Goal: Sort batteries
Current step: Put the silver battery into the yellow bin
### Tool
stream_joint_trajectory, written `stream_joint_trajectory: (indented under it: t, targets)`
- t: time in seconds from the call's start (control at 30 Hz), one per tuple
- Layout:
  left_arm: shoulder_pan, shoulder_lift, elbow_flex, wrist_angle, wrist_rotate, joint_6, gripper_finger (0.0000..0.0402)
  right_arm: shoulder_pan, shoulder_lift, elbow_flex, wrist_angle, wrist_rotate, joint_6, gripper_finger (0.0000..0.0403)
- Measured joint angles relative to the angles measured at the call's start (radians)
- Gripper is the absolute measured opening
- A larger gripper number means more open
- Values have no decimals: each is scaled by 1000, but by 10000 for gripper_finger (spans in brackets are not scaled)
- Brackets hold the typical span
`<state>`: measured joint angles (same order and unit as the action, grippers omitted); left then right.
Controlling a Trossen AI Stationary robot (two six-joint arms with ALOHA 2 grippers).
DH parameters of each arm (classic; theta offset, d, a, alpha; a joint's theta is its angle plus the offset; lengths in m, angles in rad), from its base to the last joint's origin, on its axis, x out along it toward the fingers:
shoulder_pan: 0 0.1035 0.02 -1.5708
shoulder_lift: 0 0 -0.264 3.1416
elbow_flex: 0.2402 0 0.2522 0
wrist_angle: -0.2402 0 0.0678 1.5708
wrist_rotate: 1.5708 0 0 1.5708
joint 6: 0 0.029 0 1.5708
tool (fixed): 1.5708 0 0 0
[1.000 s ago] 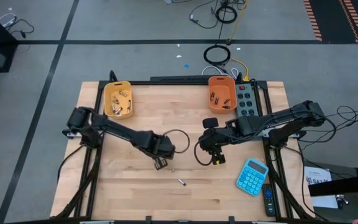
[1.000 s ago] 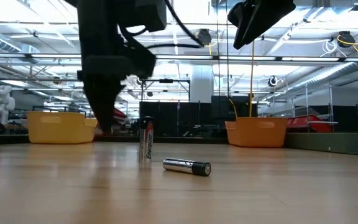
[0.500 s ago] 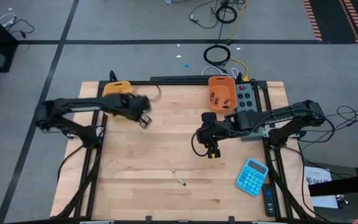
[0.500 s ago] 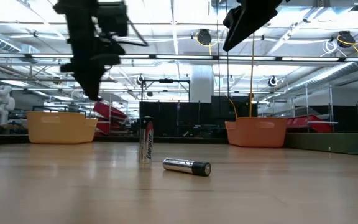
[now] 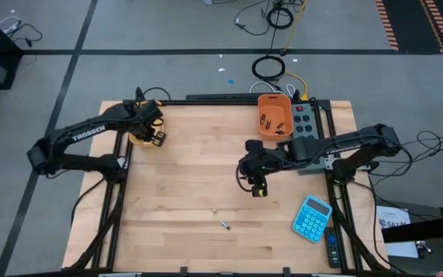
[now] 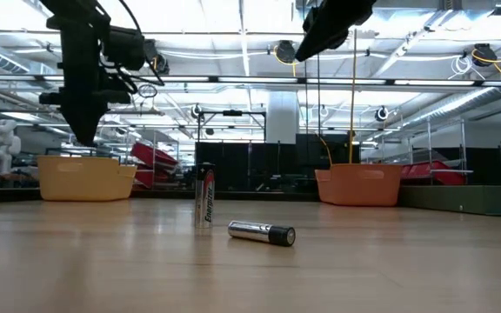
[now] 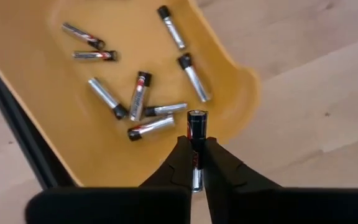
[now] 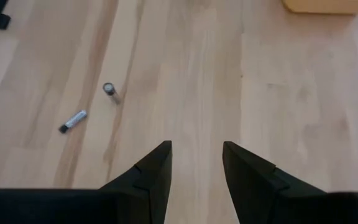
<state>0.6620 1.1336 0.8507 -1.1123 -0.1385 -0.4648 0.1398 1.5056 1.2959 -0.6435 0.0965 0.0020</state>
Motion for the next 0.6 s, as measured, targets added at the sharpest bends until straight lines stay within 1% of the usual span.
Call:
stream_joint_trajectory:
  t: [0.07, 0.17, 0.23, 0.4, 0.47, 0.53, 0.6]
  targets:
    - [0, 4, -1, 3, -21, 0, 46, -5, 4, 0, 3, -23, 11, 134]
    - [0, 3, -1, 4, -53, 1, 89, -6, 6, 0, 10, -24, 14, 134]
    - [0, 3, -1, 4, -55, 6, 106, -6, 7, 0, 13, -24, 14, 134]
    - [0, 1, -1, 6, -55, 12, 115, -6, 8, 0, 29, -24, 14, 134]
    - [-5, -11, -1, 26, -26, 38, 116, -6, 8, 0, 26, -42, 15, 134]
    - [-27, -36, 6, 62, 36, 56, 116, -3, 8, 0, 24, -111, 16, 134]
    - [-73, -67, 23, 97, 71, 56, 117, 15, 8, 0, 25, -194, 3, 135]
